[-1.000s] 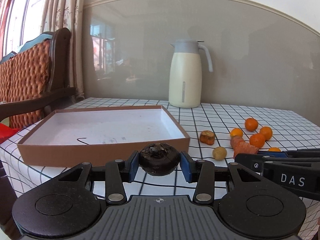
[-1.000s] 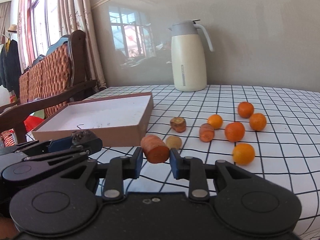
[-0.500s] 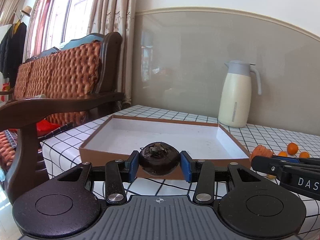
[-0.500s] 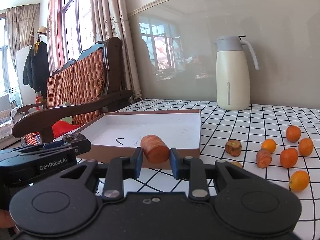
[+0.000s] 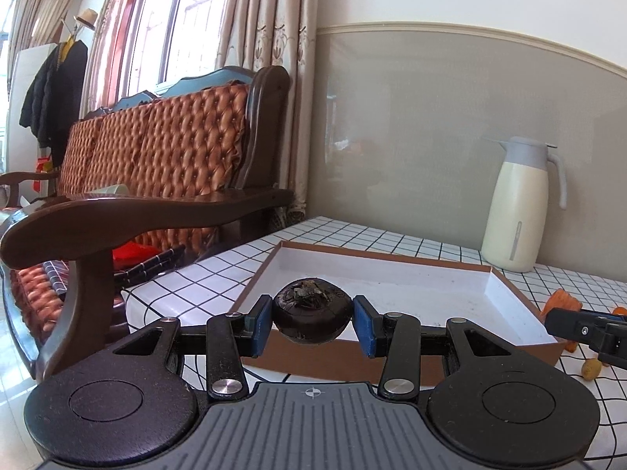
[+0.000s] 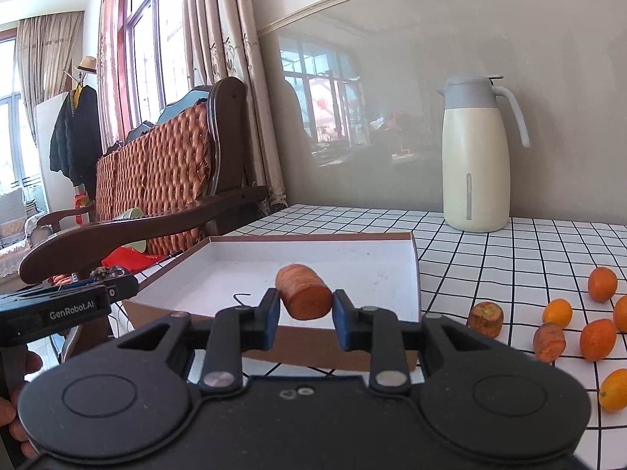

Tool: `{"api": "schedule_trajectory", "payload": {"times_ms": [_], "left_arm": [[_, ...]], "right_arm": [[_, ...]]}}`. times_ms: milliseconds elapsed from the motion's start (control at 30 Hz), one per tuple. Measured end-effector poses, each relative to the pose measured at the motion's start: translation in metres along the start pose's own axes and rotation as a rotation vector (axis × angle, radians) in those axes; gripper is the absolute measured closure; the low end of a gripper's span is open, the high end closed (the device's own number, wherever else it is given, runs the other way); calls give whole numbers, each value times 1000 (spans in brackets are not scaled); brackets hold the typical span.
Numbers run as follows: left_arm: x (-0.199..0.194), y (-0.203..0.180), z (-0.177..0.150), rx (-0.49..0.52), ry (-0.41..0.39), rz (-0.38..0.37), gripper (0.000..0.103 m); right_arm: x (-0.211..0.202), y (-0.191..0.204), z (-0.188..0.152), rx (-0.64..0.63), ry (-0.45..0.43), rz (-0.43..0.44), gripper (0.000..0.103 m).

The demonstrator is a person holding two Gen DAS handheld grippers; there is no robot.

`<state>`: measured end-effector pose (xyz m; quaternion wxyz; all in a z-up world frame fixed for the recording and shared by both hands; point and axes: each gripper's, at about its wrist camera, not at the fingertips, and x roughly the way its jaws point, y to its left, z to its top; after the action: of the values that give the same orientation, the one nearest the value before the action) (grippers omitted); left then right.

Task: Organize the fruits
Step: 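Carry the dark fruit in the left tool while the right tool carries the carrot chunk to the box, then open the left tool over the box while the right tool drops the carrot chunk in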

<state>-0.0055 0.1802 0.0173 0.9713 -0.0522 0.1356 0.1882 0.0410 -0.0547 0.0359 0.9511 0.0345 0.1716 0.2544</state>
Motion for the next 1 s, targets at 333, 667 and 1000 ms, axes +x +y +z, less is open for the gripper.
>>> {"api": "schedule_trajectory", "payload": {"times_ms": [333,667,1000], "left_arm": [[34,9,12,-6,25,26,59],[71,5,18,20,49,54,59],[76,2,18,14,69,108,3]], "right_arm": [[28,-18,11,28,6,-69,82],[54,-37,11,68,62,-125,82],[45,-40,10,99,-41,-212,15]]}}
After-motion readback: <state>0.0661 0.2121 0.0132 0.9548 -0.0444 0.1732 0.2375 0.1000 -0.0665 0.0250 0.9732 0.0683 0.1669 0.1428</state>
